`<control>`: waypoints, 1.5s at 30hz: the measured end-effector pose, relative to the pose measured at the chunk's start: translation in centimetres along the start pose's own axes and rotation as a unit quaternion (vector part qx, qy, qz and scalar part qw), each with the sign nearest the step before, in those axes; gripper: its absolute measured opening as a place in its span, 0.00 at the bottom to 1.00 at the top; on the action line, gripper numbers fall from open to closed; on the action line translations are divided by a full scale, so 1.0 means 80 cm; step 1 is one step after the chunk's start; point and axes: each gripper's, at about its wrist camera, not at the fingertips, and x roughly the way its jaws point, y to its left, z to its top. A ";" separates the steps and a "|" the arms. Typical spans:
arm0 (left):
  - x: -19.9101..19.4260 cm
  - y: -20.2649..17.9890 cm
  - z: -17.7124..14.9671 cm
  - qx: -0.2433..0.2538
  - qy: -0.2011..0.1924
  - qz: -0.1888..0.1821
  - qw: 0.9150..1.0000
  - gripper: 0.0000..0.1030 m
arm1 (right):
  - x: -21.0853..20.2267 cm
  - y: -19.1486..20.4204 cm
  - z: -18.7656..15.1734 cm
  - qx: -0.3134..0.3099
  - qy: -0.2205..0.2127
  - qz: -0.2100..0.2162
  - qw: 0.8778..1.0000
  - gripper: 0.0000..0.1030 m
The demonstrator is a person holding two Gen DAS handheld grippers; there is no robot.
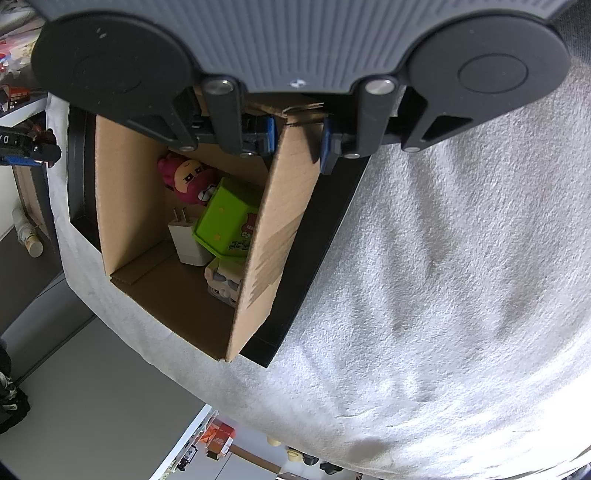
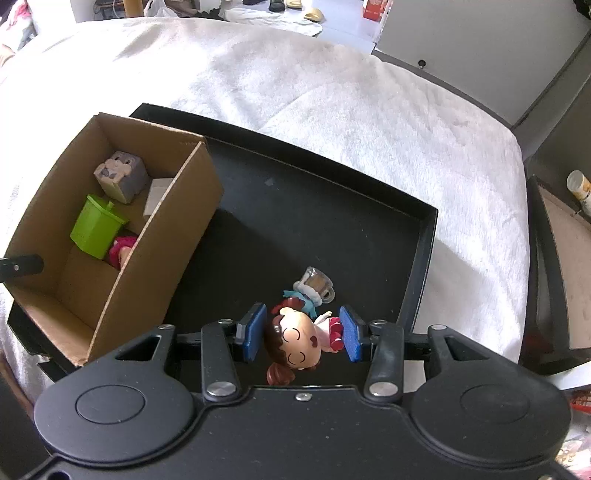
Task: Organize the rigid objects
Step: 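Carry the girl figure into the cardboard box and open the right gripper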
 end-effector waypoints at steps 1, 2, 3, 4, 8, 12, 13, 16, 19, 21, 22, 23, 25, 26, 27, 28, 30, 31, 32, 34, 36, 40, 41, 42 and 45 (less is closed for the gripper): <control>0.000 0.000 0.000 0.000 0.000 0.000 1.000 0.21 | -0.001 0.001 0.001 -0.001 -0.001 0.000 1.000 0.42; 0.000 0.000 0.000 -0.001 0.000 0.000 1.000 0.21 | -0.003 0.003 0.003 -0.002 -0.002 -0.001 1.000 0.42; 0.000 0.000 0.000 -0.001 0.000 -0.001 1.000 0.21 | -0.005 0.005 0.004 -0.003 -0.003 -0.001 1.000 0.42; 0.000 0.001 0.000 -0.001 0.000 -0.001 1.000 0.21 | -0.008 0.007 0.005 -0.004 -0.005 -0.001 1.000 0.42; -0.002 0.001 -0.001 -0.001 0.001 -0.002 1.000 0.21 | -0.015 0.016 0.010 -0.009 -0.010 -0.001 1.000 0.42; -0.002 0.002 -0.001 -0.001 0.001 -0.001 1.000 0.21 | -0.020 0.025 0.017 -0.015 -0.015 0.000 1.000 0.42; -0.003 0.003 -0.001 -0.001 0.001 -0.002 1.000 0.21 | -0.021 0.027 0.019 -0.017 -0.016 0.000 1.000 0.42; -0.003 0.003 -0.002 -0.001 0.001 -0.003 1.000 0.21 | -0.026 0.035 0.025 -0.022 -0.021 0.001 1.000 0.42; -0.004 0.004 -0.002 -0.002 0.001 -0.004 1.000 0.21 | -0.029 0.041 0.030 -0.026 -0.026 0.002 0.999 0.42; -0.004 0.005 -0.002 -0.003 0.002 -0.006 1.000 0.21 | -0.030 0.045 0.033 -0.027 -0.027 0.004 0.999 0.42; -0.004 0.006 -0.002 -0.003 0.002 -0.006 1.000 0.21 | -0.030 0.047 0.035 -0.028 -0.028 0.005 0.999 0.42; -0.004 0.006 -0.002 -0.003 0.002 -0.007 1.000 0.21 | -0.031 0.050 0.037 -0.031 -0.029 0.006 0.999 0.42; -0.004 0.007 -0.002 -0.004 0.002 -0.008 1.000 0.21 | -0.031 0.055 0.038 -0.034 -0.030 0.007 0.999 0.42; -0.004 0.006 -0.002 -0.004 0.002 -0.008 1.000 0.21 | -0.031 0.057 0.040 -0.035 -0.031 0.008 0.999 0.42; -0.004 0.007 -0.002 -0.004 0.002 -0.008 1.000 0.21 | -0.031 0.061 0.041 -0.035 -0.031 0.008 0.999 0.42; -0.004 0.008 -0.002 -0.004 0.002 -0.008 1.000 0.21 | -0.032 0.063 0.043 -0.036 -0.032 0.009 0.999 0.42; -0.004 0.008 -0.002 -0.004 0.002 -0.009 1.000 0.21 | -0.032 0.069 0.047 -0.037 -0.033 0.010 0.999 0.42; -0.004 0.008 -0.002 -0.005 0.002 -0.010 1.000 0.21 | -0.032 0.072 0.048 -0.038 -0.034 0.011 0.999 0.42; -0.004 0.008 -0.001 -0.006 0.003 -0.010 1.000 0.21 | -0.033 0.074 0.050 -0.039 -0.035 0.011 0.999 0.42; -0.004 0.009 -0.001 -0.006 0.003 -0.011 1.000 0.21 | -0.033 0.080 0.054 -0.040 -0.037 0.012 0.998 0.42; -0.003 0.009 -0.001 -0.007 0.003 -0.012 1.000 0.21 | -0.033 0.085 0.058 -0.042 -0.039 0.014 0.998 0.42; -0.003 0.011 -0.001 -0.007 0.004 -0.014 1.000 0.21 | -0.032 0.095 0.065 -0.047 -0.043 0.018 0.998 0.42; -0.003 0.011 -0.001 -0.007 0.004 -0.014 1.000 0.21 | -0.032 0.098 0.067 -0.048 -0.044 0.019 0.998 0.42; -0.003 0.011 -0.001 -0.007 0.004 -0.015 1.000 0.21 | -0.032 0.101 0.069 -0.049 -0.044 0.021 0.998 0.42; -0.003 0.012 -0.001 -0.006 0.004 -0.016 1.000 0.21 | -0.031 0.111 0.074 -0.052 -0.047 0.025 0.997 0.42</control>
